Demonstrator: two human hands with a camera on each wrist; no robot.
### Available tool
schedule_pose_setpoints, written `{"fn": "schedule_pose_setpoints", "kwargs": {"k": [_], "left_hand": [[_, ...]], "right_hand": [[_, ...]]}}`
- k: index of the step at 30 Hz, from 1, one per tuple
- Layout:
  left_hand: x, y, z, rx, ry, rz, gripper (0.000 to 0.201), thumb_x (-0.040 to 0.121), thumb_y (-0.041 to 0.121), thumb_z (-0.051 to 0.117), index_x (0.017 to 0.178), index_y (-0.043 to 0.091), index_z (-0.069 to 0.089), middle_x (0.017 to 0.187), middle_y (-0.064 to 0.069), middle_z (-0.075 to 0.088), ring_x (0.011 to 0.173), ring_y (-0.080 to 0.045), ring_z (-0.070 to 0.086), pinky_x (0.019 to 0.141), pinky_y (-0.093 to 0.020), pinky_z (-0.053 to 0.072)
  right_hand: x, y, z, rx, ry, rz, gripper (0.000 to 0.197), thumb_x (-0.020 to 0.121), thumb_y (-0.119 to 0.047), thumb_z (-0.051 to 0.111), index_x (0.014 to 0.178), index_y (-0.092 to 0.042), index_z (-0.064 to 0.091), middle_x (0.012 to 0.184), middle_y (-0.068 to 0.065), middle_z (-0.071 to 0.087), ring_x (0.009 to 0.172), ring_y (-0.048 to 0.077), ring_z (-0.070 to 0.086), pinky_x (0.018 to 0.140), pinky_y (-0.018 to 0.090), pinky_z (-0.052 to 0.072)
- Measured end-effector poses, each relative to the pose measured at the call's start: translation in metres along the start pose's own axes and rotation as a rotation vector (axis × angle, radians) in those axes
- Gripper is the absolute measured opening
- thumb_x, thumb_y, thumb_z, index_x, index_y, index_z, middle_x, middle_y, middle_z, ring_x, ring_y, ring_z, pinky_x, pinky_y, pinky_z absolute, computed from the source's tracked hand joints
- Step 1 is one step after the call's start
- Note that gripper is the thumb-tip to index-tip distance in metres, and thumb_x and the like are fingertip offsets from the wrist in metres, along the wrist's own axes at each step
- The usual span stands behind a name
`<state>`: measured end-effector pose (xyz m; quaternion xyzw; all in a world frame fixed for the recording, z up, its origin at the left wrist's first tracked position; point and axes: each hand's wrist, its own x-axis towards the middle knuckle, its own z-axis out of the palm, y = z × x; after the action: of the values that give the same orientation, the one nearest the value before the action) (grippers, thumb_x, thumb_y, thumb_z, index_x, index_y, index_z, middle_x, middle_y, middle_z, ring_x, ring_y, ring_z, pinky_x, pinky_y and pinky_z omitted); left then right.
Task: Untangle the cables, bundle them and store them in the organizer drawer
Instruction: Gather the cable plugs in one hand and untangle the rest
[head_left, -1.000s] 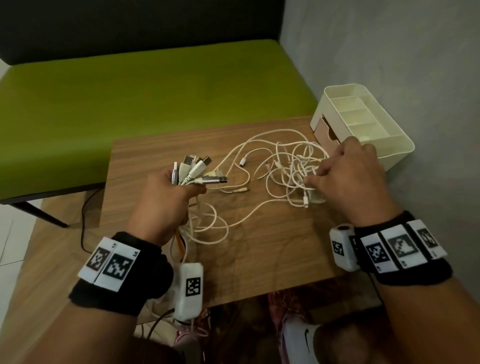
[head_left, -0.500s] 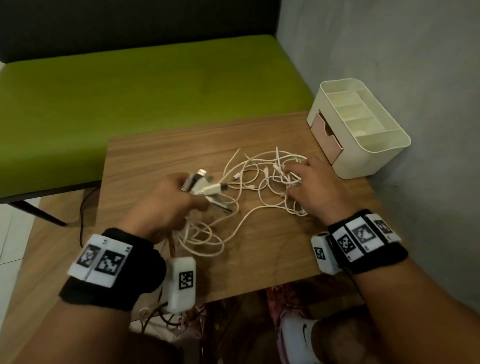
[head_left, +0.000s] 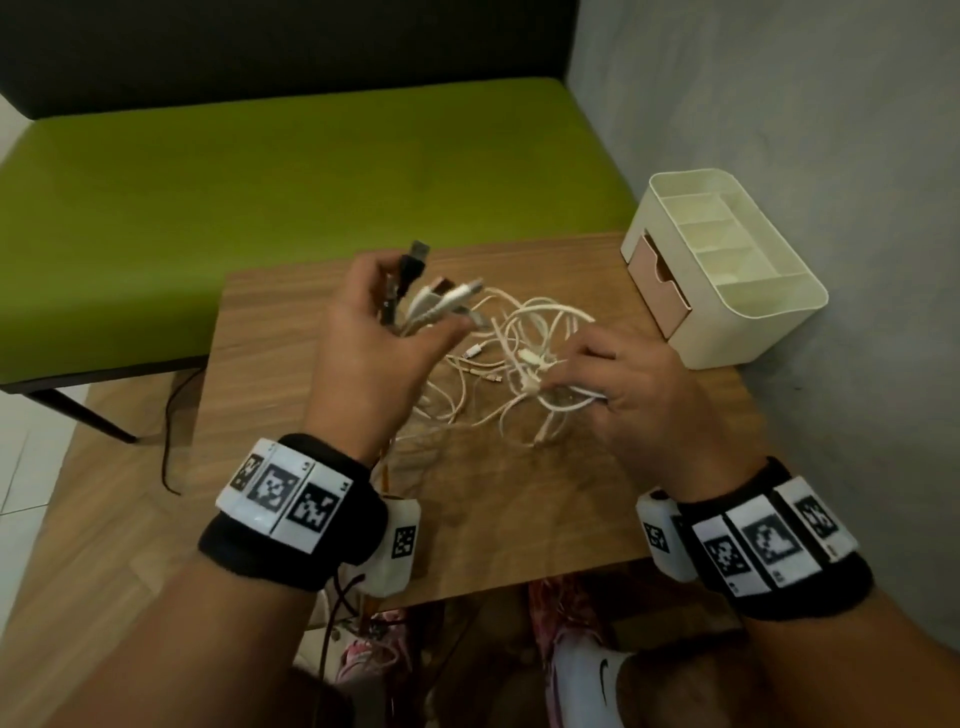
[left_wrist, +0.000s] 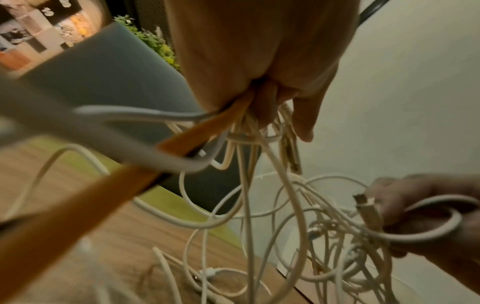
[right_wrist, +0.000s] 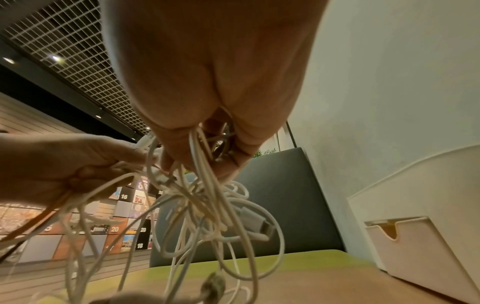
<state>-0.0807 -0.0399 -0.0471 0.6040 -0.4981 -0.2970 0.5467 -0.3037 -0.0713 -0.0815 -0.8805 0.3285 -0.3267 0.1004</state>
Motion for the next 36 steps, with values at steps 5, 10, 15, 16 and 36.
{"fn": "schedule_pose_setpoints", "kwargs": {"k": [5,10,15,16,36], "left_hand": [[0.002,-0.01,0.006,-0.047,-0.321,-0.019,0.076,0.062,0.017,0.086,0.13,0.024,0.052,0.123,0.007,0.062,0.109,-0.003,0.063,0.087,-0.024,0.054],[0.005,-0.016,0.001,0.024,-0.6,-0.134,0.078,0.058,0.02,0.089,0.129,0.027,0.056,0.115,-0.001,0.068,0.102,-0.017,0.068,0.088,-0.044,0.056],[0.006,-0.012,-0.003,-0.118,-0.728,-0.292,0.06,0.065,0.011,0.087,0.116,0.025,0.057,0.073,-0.001,0.064,0.043,-0.017,0.038,0.04,-0.024,0.03],[0.007,-0.012,-0.006,-0.123,-0.753,-0.315,0.057,0.066,0.012,0.083,0.115,0.022,0.057,0.069,0.0,0.063,0.04,-0.014,0.031,0.039,-0.022,0.023],[0.005,-0.018,-0.021,-0.074,-0.579,-0.347,0.025,0.086,-0.003,0.065,0.101,0.015,0.056,0.073,-0.021,0.062,0.035,-0.011,0.025,0.038,-0.016,0.023]], "right_hand": [[-0.002,-0.012,0.002,0.124,0.001,-0.107,0.016,0.082,0.003,0.065,0.081,-0.008,0.077,0.089,0.003,0.069,0.081,0.021,0.059,0.067,0.034,0.048],[-0.006,-0.015,0.0,0.189,0.074,-0.104,0.016,0.075,0.013,0.074,0.076,-0.003,0.075,0.088,0.007,0.069,0.084,0.02,0.061,0.074,0.028,0.049],[-0.007,-0.008,-0.006,0.241,0.176,-0.056,0.01,0.074,0.01,0.08,0.073,0.001,0.075,0.09,0.008,0.07,0.084,0.024,0.066,0.074,0.036,0.053],[-0.006,-0.004,-0.006,0.219,0.215,-0.033,0.007,0.078,0.005,0.077,0.073,0.001,0.075,0.09,0.009,0.07,0.084,0.024,0.067,0.075,0.035,0.054],[0.005,0.023,-0.024,0.051,-0.419,0.659,0.056,0.079,-0.028,0.074,0.132,-0.029,0.057,0.155,-0.007,0.028,0.14,0.013,0.033,0.114,0.035,0.032]]}}
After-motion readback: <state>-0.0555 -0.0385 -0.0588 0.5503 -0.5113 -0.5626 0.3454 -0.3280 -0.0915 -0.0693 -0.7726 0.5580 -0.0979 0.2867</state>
